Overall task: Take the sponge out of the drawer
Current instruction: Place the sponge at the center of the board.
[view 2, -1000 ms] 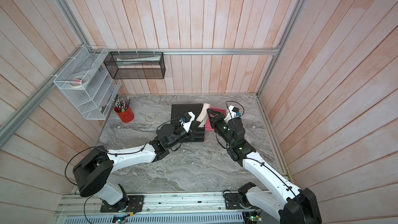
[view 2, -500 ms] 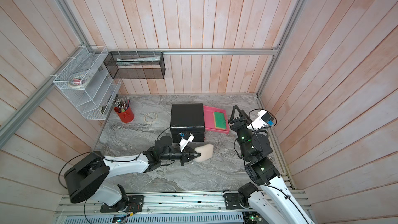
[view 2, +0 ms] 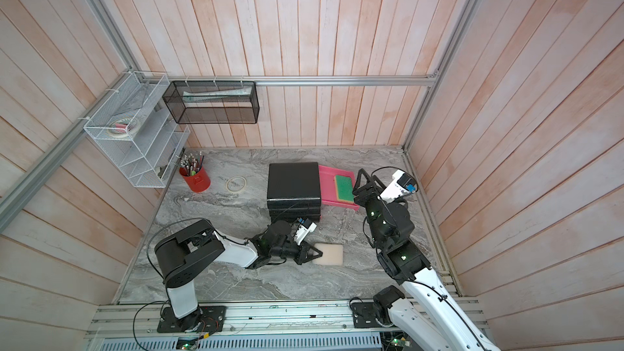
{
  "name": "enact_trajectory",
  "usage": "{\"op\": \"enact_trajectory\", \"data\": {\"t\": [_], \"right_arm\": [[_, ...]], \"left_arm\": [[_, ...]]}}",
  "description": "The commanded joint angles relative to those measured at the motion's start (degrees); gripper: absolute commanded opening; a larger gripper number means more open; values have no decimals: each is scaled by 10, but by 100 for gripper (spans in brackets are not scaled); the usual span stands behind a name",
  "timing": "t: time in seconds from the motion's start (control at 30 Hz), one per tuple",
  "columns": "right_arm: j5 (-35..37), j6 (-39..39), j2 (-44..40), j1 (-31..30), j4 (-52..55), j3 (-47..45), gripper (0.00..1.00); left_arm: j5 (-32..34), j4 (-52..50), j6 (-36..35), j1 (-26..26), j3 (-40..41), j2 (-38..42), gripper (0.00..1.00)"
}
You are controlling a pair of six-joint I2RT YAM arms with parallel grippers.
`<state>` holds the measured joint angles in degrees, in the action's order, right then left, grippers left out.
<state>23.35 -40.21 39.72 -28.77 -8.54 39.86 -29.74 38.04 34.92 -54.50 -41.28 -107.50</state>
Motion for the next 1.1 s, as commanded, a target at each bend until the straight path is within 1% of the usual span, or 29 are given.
{"op": "enact_trajectory", "data": {"t": [0.0, 0.13, 0.23, 0.3, 0.4, 0.47, 0.73, 0.83, 0.87, 0.97, 1.07], "right_arm": [[18, 14, -6, 1, 2, -12, 58], [23, 18, -7, 2, 1, -18, 58], [24, 19, -8, 3, -2, -21, 58], [27, 19, -10, 3, -2, -24, 58], [31, 19, -11, 4, -3, -27, 58], [31, 20, -11, 5, -5, -29, 58], [48, 28, -1, 7, 3, -28, 58], [55, 37, 6, 9, 6, -27, 58], [61, 41, 10, 9, 7, -26, 59], [79, 53, 28, 11, 14, -22, 60], [84, 68, 55, 14, 18, -13, 62]], "left_arm": [[90, -44, -17, -16, -16, -19, 7], [119, -66, -23, -16, -35, -37, 9], [142, -79, -29, -17, -43, -42, 14], [169, -90, -36, -17, -43, -39, 23], [193, -96, -47, -18, -44, -33, 32], [200, -97, -54, -20, -48, -35, 36], [230, -102, -71, -20, -62, -41, 39], [236, -96, -74, -20, -55, -32, 47], [240, -90, -74, -20, -49, -26, 53], [244, -59, -79, -20, -25, -2, 65], [250, -59, -85, -20, -20, 11, 71]]}}
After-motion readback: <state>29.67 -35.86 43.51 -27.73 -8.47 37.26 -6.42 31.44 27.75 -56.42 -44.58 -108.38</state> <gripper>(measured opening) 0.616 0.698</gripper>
